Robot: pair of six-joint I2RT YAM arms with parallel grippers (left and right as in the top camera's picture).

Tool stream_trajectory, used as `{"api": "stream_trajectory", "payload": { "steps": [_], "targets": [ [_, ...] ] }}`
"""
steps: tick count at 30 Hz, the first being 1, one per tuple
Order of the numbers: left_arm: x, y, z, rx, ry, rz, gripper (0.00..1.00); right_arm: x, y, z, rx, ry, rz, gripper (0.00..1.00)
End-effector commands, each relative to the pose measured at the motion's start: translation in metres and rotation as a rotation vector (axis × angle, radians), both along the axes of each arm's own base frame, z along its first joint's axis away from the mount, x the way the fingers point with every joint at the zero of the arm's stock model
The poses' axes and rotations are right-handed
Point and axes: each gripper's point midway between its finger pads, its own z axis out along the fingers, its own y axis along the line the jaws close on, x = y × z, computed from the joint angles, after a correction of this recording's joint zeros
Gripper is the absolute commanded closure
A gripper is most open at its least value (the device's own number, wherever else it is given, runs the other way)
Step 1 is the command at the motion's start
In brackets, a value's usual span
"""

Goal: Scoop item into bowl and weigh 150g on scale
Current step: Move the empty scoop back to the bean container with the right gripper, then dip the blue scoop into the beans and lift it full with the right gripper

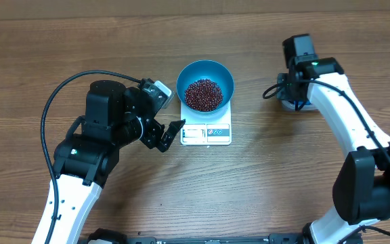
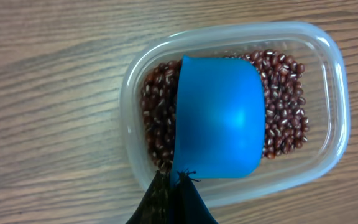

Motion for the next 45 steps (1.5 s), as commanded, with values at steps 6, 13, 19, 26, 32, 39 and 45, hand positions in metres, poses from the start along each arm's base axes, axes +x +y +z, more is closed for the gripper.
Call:
{"api": "stream_trajectory", "payload": {
  "steps": [6,13,19,26,32,39,45],
  "targets": [
    [0.001,-0.003,0.011,-0.024,-0.015,-0.008,0.00,-0.003,0.013,0.000,0.408,0.021,0.104,0.96],
    [0.001,-0.003,0.011,-0.024,-0.015,-0.008,0.00,-0.019,-0.015,-0.001,0.490,0.063,0.042,0.96],
    [0.001,-0.003,0.011,-0.024,-0.015,-0.008,0.01,-0.019,-0.030,0.004,0.577,0.036,-0.006,0.96],
    [0.001,-0.003,0.011,-0.024,-0.015,-0.008,0.01,-0.021,-0.042,0.013,0.699,0.006,-0.054,0.96],
    [0.001,-0.003,0.011,-0.024,-0.015,-0.008,0.00,-0.022,-0.053,0.016,0.733,-0.015,-0.083,0.96],
    [0.001,-0.003,0.011,-0.024,-0.015,-0.008,0.01,-0.021,-0.063,0.023,0.791,-0.052,-0.105,0.96],
    [0.001,-0.003,0.011,-0.024,-0.015,-0.008,0.00,-0.021,-0.075,0.029,0.839,-0.087,-0.132,0.96]
  ]
}}
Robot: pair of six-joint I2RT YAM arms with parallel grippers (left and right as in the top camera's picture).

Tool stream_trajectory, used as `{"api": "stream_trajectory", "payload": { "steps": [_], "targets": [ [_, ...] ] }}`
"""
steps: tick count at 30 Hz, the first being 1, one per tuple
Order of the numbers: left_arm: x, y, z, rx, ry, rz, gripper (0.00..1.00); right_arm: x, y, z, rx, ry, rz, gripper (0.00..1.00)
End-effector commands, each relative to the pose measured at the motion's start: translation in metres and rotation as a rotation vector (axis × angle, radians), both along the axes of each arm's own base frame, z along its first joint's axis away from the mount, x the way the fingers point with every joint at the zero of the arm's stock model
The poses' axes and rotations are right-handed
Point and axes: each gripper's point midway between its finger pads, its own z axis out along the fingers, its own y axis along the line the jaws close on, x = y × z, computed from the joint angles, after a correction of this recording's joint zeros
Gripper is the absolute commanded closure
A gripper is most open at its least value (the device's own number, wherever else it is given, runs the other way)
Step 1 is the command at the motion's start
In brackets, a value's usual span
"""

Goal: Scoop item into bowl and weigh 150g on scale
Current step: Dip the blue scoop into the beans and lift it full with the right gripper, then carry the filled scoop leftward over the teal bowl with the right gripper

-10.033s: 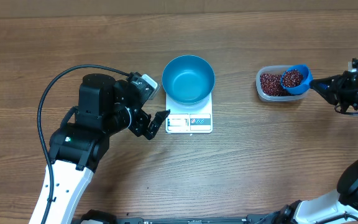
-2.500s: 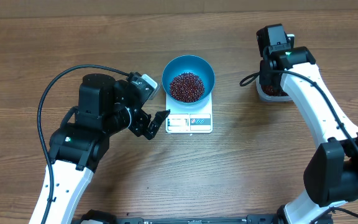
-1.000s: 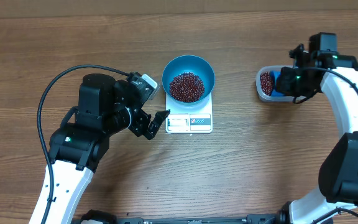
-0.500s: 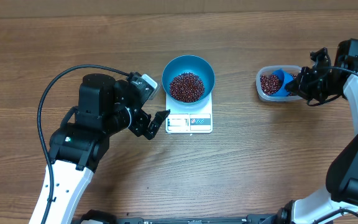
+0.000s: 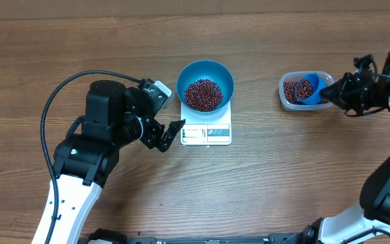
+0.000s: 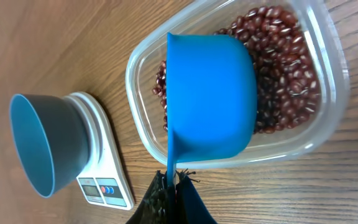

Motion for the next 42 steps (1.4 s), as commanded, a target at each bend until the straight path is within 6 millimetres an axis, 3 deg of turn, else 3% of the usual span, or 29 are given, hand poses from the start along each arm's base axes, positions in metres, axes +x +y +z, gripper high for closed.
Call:
{"api": "stream_trajectory", "payload": {
  "steps": [1,10,22,33,34,42],
  "targets": [
    [0.001,-0.003,0.011,-0.024,-0.015,-0.009,0.00,0.000,-0.003,0.007,0.074,-0.035,-0.012,0.96],
    [0.001,-0.003,0.011,-0.024,-0.015,-0.009,0.00,0.001,-0.009,0.034,0.249,-0.156,-0.020,0.96],
    [0.001,-0.003,0.011,-0.024,-0.015,-0.009,0.00,0.004,0.009,0.055,0.354,-0.238,0.044,0.96],
    [0.001,-0.003,0.011,-0.024,-0.015,-0.009,0.00,0.011,0.064,0.071,0.406,-0.269,0.192,0.96],
    [0.001,-0.003,0.011,-0.024,-0.015,-0.009,0.00,0.015,0.079,0.078,0.397,-0.287,0.241,0.96],
    [0.001,-0.003,0.011,-0.024,-0.015,-0.009,0.00,0.024,0.142,0.102,0.389,-0.346,0.411,0.96]
  ]
}}
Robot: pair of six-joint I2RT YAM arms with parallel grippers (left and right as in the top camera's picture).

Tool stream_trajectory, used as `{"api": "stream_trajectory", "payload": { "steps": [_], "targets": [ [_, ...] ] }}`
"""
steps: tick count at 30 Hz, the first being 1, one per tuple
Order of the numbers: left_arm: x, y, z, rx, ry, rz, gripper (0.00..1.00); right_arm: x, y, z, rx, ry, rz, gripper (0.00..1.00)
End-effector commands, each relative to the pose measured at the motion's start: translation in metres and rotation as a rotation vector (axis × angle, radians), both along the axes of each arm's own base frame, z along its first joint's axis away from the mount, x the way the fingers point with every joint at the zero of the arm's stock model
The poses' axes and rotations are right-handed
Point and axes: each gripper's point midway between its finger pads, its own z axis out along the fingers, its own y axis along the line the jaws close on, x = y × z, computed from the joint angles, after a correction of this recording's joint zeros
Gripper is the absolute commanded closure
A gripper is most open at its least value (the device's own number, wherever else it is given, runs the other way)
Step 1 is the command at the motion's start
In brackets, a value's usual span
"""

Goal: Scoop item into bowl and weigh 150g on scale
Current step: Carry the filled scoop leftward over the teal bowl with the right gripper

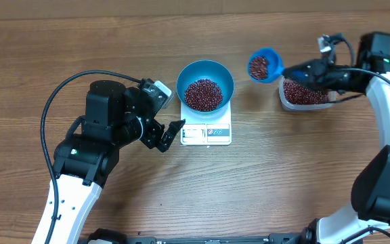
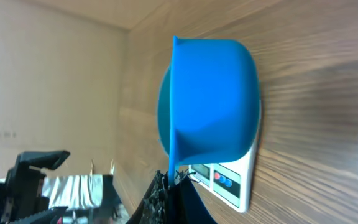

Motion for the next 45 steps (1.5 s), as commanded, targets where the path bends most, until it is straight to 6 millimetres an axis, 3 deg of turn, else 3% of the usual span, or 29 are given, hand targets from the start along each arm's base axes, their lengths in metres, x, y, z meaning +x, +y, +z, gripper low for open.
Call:
{"api": "stream_trajectory", "payload": {
  "steps": [1,9,14,29,35,45],
  "targets": [
    [0.001,-0.003,0.011,-0.024,-0.015,-0.008,0.00,0.006,0.027,0.024,0.020,-0.071,0.064,0.96],
    [0.001,-0.003,0.011,-0.024,-0.015,-0.008,0.00,0.006,0.064,0.029,0.008,-0.146,0.157,0.96],
    [0.001,-0.003,0.011,-0.024,-0.015,-0.008,0.01,0.010,0.082,0.028,-0.084,-0.212,0.174,0.96],
    [0.001,-0.003,0.011,-0.024,-0.015,-0.008,0.00,0.003,0.107,0.044,-0.325,-0.342,0.151,0.96],
    [0.001,-0.003,0.011,-0.024,-0.015,-0.008,0.00,0.001,0.118,0.037,-0.398,-0.372,0.177,0.96],
    [0.001,-0.003,0.011,-0.024,-0.015,-0.008,0.00,0.001,0.139,0.015,-0.684,-0.411,0.148,0.96]
  ]
}}
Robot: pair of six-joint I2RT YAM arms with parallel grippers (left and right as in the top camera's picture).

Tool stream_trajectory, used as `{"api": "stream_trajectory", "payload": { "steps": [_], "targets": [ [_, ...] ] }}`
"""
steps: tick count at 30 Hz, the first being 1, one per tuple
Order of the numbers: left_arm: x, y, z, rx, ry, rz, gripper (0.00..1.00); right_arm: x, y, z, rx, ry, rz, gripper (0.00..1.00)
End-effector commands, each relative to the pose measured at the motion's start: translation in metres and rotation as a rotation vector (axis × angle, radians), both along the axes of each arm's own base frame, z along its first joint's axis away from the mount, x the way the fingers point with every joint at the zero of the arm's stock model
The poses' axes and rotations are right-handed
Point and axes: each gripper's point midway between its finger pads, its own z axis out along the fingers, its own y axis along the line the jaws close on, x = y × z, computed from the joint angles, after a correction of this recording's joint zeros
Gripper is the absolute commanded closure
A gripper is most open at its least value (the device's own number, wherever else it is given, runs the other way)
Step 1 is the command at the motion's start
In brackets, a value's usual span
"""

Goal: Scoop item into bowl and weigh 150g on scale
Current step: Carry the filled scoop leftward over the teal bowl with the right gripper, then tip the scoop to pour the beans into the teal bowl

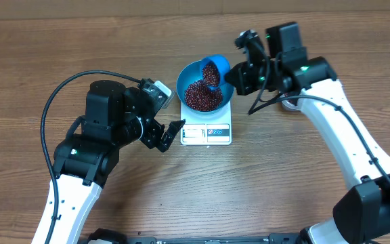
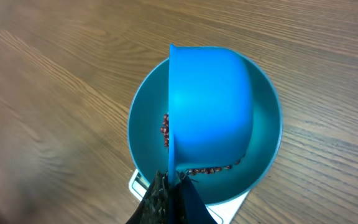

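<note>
A blue bowl [image 1: 193,74] holding red beans [image 1: 200,96] stands on a white scale [image 1: 206,133]. My right gripper [image 1: 241,73] is shut on the handle of a blue scoop [image 1: 214,70], which is tilted over the bowl's right side with beans in it. In the right wrist view the scoop [image 2: 210,106] covers most of the bowl [image 2: 265,155], with a few beans [image 2: 216,168] showing under its rim; the gripper [image 2: 171,186] pinches the handle. My left gripper [image 1: 168,134] hangs left of the scale with its jaws apart, holding nothing.
The bean container [image 1: 291,105] is mostly hidden under my right arm, right of the scale. The left arm's black cable [image 1: 59,95] loops over the table at the left.
My right gripper has moved the bean-filled scoop from the gap between bowl and container to over the bowl's right side, now tipped toward it. The left arm is unchanged.
The scoop was first down in the container of beans, held by my right gripper. Then it was tilted in the container with beans in it. Then it was held loaded between container and bowl, and now it is tipped over the bowl.
</note>
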Motion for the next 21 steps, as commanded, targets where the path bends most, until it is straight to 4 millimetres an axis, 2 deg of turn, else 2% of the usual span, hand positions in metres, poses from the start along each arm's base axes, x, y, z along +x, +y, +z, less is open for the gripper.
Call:
{"api": "stream_trajectory", "payload": {
  "steps": [1,8,21],
  "targets": [
    [0.001,-0.003,0.011,-0.024,-0.015,-0.009,0.00,0.008,-0.002,0.019,-0.118,-0.122,-0.051,0.96],
    [0.001,-0.003,0.011,-0.024,-0.015,-0.009,0.01,0.008,0.002,0.015,-0.277,-0.191,-0.102,0.96],
    [0.001,-0.003,0.011,-0.024,-0.015,-0.009,0.01,0.001,0.013,0.015,-0.368,-0.242,-0.107,0.96]
  ]
}}
